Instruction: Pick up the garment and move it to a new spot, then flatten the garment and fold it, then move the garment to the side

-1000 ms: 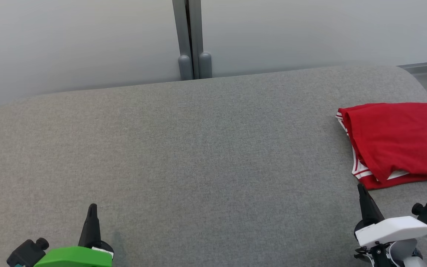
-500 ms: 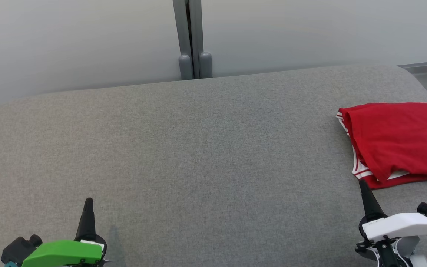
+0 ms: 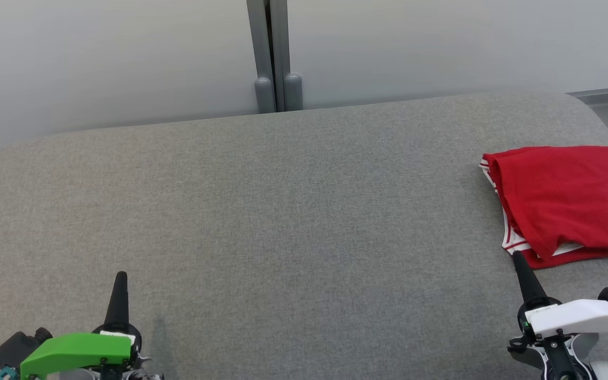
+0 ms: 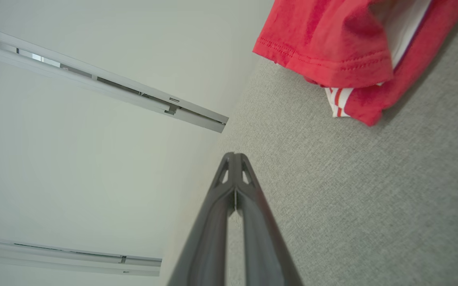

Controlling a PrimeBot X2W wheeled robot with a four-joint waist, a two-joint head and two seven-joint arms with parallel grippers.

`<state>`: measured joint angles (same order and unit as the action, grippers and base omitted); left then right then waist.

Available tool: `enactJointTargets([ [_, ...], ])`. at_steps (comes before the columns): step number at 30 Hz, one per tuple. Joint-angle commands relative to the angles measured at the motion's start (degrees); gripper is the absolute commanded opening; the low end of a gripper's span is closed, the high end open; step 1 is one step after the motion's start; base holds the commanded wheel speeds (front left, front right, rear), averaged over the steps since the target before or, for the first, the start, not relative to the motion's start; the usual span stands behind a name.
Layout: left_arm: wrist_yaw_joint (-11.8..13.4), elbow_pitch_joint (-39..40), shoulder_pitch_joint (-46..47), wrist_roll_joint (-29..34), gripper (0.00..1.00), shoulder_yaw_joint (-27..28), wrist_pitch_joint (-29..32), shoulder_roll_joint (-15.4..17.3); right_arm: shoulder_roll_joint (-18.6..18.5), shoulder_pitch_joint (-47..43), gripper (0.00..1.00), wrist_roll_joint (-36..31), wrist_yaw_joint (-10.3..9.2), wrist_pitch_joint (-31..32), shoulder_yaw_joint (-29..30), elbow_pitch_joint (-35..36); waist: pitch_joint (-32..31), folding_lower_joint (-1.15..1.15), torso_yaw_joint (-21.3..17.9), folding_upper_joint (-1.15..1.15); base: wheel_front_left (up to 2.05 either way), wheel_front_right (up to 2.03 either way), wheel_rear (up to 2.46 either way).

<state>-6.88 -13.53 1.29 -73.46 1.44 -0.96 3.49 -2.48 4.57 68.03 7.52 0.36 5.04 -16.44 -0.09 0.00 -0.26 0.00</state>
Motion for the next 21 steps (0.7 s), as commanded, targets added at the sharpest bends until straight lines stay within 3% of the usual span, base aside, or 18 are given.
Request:
enactJointTargets([
  [1,-0.31,0.22,1.44,-1.39,0.0,0.36,0.46,0.54,-0.36,1.2,0.0,1.5,-0.03,0.43,0.26,0.77,0.01,0.0,0.01,0.0,0.0,0.0,0.0],
  [21,-0.52,-0.1,3.26,-9.64,0.0,2.02,3.3,0.48,-0.44,1.47,0.0,11.67,-0.04,3.08,0.87,1.6,0.11,0.0,0.11,0.0,0.0,0.0,0.0],
])
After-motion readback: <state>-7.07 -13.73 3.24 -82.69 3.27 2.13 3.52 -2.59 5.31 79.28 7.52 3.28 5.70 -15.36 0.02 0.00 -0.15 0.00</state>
